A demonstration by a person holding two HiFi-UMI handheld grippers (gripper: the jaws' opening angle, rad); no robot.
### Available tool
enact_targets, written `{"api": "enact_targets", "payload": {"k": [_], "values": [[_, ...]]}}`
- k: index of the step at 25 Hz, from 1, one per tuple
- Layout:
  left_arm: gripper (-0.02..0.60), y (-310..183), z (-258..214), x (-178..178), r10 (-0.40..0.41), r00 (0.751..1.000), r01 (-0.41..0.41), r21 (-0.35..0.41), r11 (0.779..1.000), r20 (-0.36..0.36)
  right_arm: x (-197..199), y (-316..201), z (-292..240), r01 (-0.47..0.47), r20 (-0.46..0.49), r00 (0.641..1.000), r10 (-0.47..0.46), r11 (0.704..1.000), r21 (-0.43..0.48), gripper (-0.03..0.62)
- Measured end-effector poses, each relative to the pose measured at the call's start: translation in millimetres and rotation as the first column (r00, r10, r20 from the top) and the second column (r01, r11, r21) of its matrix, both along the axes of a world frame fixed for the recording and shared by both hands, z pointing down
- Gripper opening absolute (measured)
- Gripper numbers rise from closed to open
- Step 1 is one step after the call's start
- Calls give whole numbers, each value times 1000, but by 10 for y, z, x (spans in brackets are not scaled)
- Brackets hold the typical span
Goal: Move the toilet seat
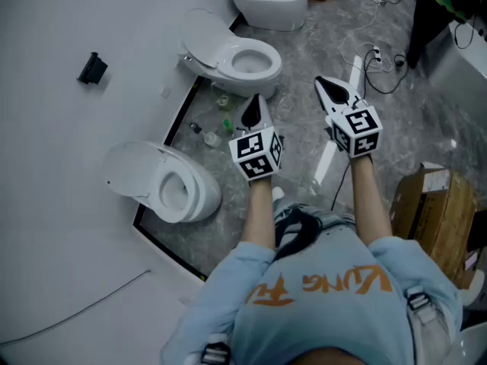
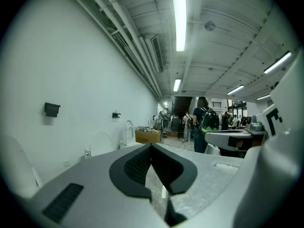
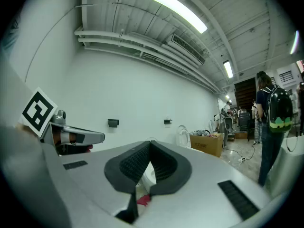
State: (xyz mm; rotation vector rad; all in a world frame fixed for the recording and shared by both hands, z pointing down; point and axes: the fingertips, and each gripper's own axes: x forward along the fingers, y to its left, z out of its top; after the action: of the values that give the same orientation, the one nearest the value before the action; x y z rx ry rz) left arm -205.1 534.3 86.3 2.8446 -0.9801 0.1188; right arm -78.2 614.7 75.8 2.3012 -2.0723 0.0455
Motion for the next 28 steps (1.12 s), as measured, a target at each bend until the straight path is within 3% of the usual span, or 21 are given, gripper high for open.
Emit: {"api": "enact_targets", "payload": {"k": [7,10,13,18,22,25,28], "values": [[-5,-25,-144,186,15,1000,-14,40,999,-3,142,-17,-139,6,-27,1000,-5,1000,27,-2],[-5,-139,-238,220,8,1000,-7,65,998,-6,326,44,-351,-28,-21,999,31,991,135,-2],[-5,-466,-350,39,-62,998,63,62,996,-29,616,91,-516,-73,4,997,74,978,198,0],[-5,-1127,-243,-476,-214,976,214,10,977,-48,787,-170,-432,-81,51,996,73,980,184,0],[-5,-1678,-98,-830,-351,933,348,-51,936,-82,896,-544,-128,-46,78,996,35,988,148,0],[-5,-2091,53,-741,-368,927,364,-61,929,-76,990,-1024,99,-9,82,997,0,995,99,0],[-5,-2577,230,-325,-345,935,339,-80,938,-83,1156,-1591,239,33,61,997,-36,998,55,0]]}}
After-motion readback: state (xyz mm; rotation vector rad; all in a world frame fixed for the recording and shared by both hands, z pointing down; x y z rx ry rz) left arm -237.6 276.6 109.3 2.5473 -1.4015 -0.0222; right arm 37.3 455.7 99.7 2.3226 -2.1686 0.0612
